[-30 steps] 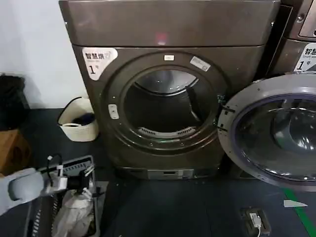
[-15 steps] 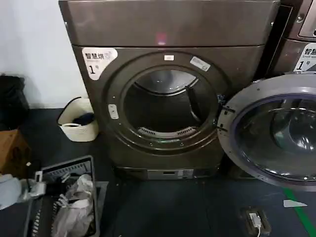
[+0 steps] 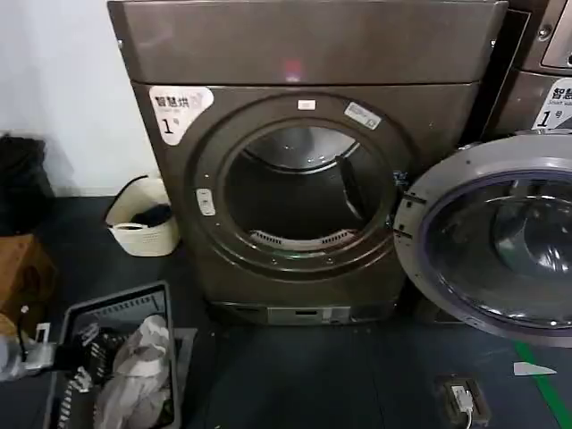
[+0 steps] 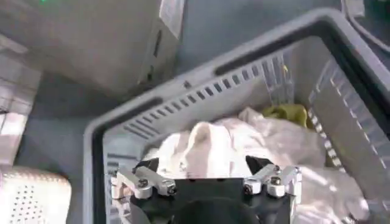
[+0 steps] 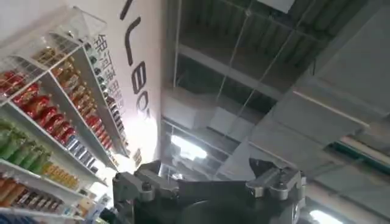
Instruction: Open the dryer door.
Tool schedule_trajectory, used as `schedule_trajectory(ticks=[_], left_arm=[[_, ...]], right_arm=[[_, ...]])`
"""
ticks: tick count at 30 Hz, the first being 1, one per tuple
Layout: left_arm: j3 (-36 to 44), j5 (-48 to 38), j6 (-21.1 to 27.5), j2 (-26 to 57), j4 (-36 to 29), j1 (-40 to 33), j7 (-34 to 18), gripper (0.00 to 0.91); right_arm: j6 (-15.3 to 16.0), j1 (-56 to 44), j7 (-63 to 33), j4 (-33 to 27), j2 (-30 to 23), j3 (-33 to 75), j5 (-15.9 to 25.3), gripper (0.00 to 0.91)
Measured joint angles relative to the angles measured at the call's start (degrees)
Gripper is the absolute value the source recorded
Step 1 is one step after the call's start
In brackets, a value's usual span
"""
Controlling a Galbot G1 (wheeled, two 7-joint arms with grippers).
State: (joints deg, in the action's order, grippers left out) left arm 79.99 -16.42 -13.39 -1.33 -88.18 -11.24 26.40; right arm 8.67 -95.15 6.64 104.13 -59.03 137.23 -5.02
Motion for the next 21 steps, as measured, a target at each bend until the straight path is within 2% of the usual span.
schedule_trajectory(ticks=[10,21], left_arm=[[-0.6,0.8,0.9,1.6,0.7,0.6,1.5,0.907],[-0.8,1.4,0.2,1.6,2.3,0.7,0.9,0.907]], right_arm=[[-0.5,0.9,0.0,-0.7,0.1,-1.1,0.9,0.907],[-0.4,0.8,0.0,-0.9,0.3,-0.9,0.9,0.907]])
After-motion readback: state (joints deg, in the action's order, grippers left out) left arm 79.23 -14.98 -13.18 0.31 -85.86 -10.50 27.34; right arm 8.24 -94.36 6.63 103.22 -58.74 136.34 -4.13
